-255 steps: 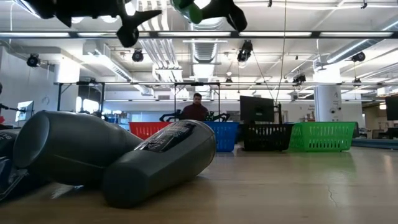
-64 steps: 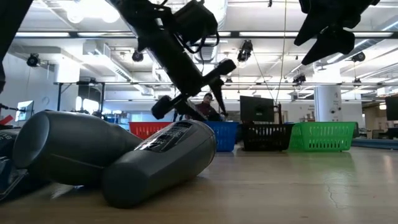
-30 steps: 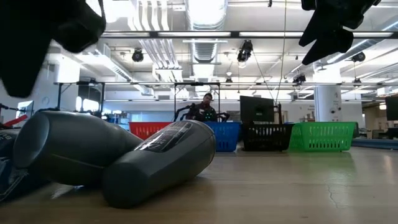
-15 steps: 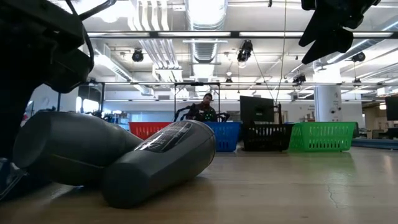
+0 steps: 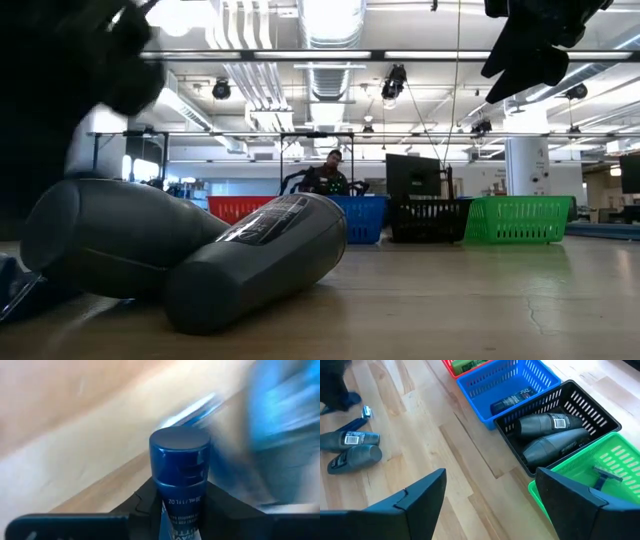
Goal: Pick & Place Travel size toiletries
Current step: Put the blue shave cream into the blue bin
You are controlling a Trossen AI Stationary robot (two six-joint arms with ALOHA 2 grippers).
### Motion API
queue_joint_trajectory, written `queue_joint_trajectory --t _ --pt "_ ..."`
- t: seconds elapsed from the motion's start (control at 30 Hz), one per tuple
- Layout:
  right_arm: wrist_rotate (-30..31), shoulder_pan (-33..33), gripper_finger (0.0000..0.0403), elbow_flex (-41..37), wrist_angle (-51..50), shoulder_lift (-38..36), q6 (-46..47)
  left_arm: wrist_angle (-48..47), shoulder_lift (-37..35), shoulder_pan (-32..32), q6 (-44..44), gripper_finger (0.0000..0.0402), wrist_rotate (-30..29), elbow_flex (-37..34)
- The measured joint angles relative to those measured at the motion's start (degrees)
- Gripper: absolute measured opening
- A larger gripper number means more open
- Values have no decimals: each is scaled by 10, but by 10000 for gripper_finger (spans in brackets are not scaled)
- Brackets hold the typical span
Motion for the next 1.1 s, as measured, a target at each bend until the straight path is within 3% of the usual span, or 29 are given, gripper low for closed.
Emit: queue_joint_trajectory --t 0.17,0.27,0.43,0.6,0.77,0.9,1.1 --pt "0 0 292 0 0 -6 13 -21 -77 60 -12 96 -131 11" --pt "0 0 290 0 0 -17 20 28 -100 145 58 96 -166 8" --pt "13 0 298 0 1 -46 43 187 -75 317 250 96 -94 11" --pt "17 0 320 0 0 -67 51 229 -11 449 332 96 13 35" --pt "17 0 345 0 0 -67 71 232 58 481 381 96 73 87" --pt "17 0 362 0 0 -67 75 206 107 481 409 97 76 136" --pt "17 0 363 0 0 -67 74 76 129 481 460 103 58 203"
